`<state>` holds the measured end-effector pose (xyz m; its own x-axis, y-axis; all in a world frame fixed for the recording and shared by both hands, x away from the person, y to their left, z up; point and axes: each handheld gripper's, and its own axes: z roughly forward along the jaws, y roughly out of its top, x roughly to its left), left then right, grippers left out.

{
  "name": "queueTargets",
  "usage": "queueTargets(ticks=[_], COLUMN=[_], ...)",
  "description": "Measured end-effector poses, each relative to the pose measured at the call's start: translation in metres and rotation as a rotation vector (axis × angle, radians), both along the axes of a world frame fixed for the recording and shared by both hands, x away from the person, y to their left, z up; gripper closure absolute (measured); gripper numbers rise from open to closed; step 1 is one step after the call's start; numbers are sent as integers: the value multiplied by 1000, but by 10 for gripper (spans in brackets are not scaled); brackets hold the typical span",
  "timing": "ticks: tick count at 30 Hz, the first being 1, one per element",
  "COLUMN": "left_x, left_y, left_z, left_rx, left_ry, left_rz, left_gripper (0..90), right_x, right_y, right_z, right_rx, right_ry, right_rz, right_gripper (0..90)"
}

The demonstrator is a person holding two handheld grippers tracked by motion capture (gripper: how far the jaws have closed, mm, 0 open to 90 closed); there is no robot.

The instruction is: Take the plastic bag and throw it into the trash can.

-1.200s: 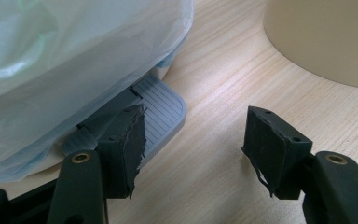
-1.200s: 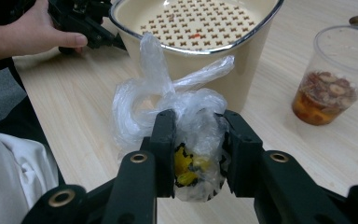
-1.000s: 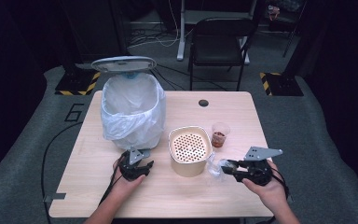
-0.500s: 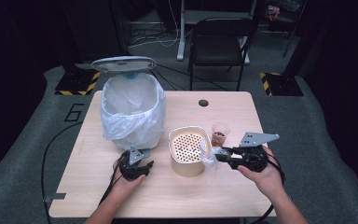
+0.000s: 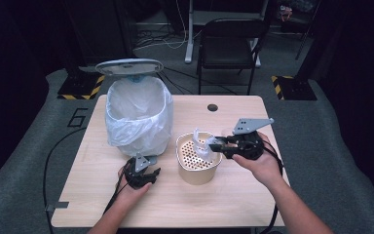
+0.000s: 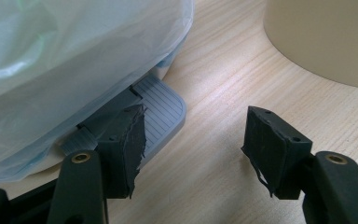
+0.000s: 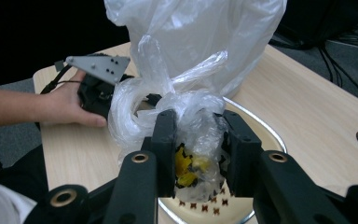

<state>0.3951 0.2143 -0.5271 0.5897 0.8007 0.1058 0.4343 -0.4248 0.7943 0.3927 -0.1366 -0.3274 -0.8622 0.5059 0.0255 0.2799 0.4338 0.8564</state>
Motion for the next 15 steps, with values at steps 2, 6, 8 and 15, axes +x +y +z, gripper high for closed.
queueTargets(ticks=[2, 6, 8, 15], left_x=[0, 0, 0, 1], left_y=[0, 0, 0, 1], left_z=[0, 0, 0, 0], left_rx=[2, 1, 2, 1], left_ry=[-1, -1, -1, -1], left_rz=[0, 0, 0, -6], left_gripper=[386, 386, 386, 386], right_x=[6, 16, 19, 31], right_y=[5, 17, 23, 39], right_z=[5, 14, 17, 27], right_rx=[2, 16, 12, 11], right_ry=[-5, -10, -17, -30], right_rz=[6, 16, 23, 38], right_gripper=[692, 693, 693, 693])
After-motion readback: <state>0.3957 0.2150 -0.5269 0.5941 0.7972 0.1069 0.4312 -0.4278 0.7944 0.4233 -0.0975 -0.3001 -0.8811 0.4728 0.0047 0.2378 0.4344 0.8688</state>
